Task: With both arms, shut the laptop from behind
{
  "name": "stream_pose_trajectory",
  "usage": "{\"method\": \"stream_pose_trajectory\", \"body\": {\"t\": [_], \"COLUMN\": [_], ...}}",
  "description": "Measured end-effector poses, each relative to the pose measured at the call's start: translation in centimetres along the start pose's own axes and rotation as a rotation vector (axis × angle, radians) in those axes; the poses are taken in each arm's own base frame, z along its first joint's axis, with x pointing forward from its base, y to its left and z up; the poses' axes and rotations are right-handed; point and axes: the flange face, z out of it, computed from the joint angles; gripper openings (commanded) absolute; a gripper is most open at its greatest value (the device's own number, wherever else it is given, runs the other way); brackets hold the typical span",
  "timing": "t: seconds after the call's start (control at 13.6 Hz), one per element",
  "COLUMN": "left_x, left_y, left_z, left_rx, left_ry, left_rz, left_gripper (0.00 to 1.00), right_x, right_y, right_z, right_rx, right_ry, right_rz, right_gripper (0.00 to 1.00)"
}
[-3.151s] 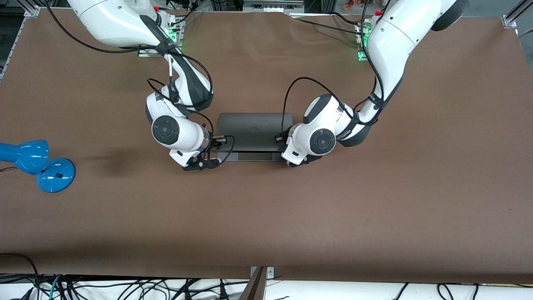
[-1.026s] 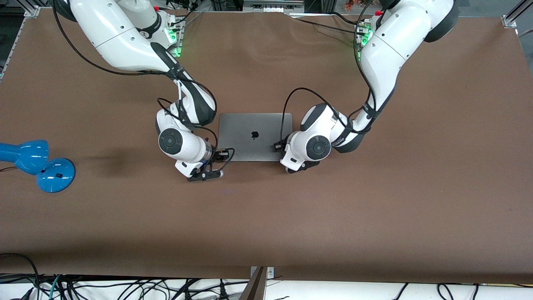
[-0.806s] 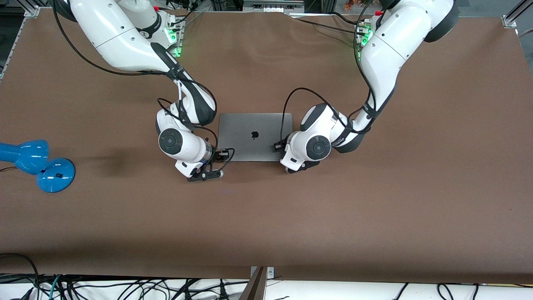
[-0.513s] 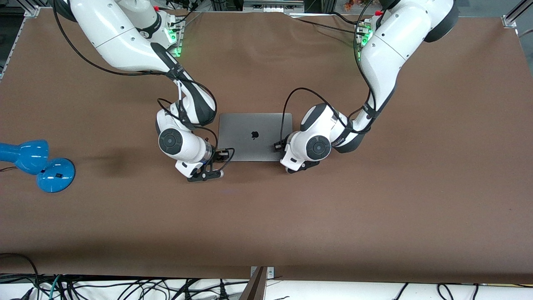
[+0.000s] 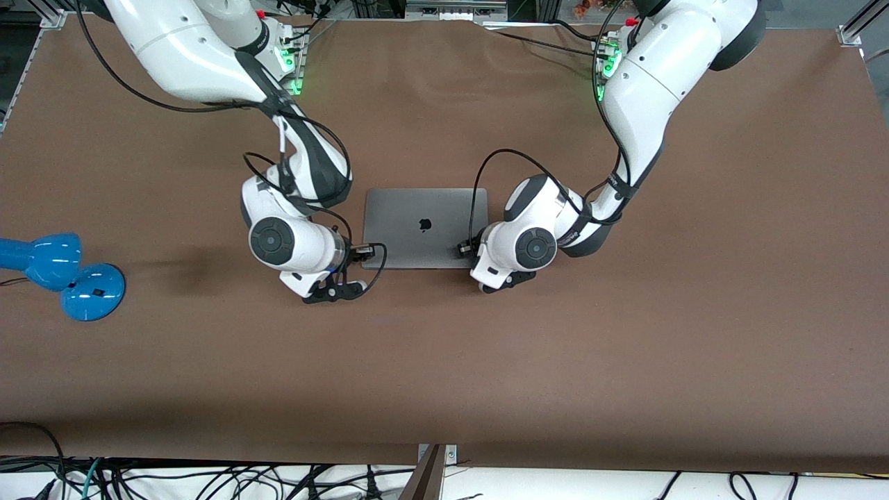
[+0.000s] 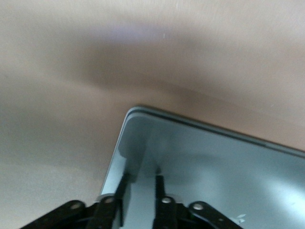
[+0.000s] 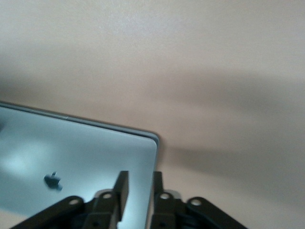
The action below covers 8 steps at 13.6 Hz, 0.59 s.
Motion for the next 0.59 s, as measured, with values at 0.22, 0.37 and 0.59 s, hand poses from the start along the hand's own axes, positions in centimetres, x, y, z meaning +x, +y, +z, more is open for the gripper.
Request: {"method": "stream_pose_trajectory", "body": {"t": [0.22,0.37,0.59], "left_x": [0.1,-0.6,-2.2], "left_y": [-0.1,-0.1,-0.1], "left_z": [-1.3,-2.5,-4.8], "left_rx": [0.004,0.029,0.067], "left_ry": [-0.002,-0.016,-0.031], "left_rz": [-0.001,0.007,0.023], "left_gripper": [1.00,1.00,1.00], "right_x": [-0.8,-1.1,-1.5], "right_y": [0.6,1.8,5.1], "right_z": [-5.4,-8.4,-13.1], "right_rx": [-0.012,-0.014,-0.063], "right_ry": [0.007,0.037,0.102], "right_rz": [0.006,0.023,0.055], "right_gripper": [0.88,1.00,1.00]}}
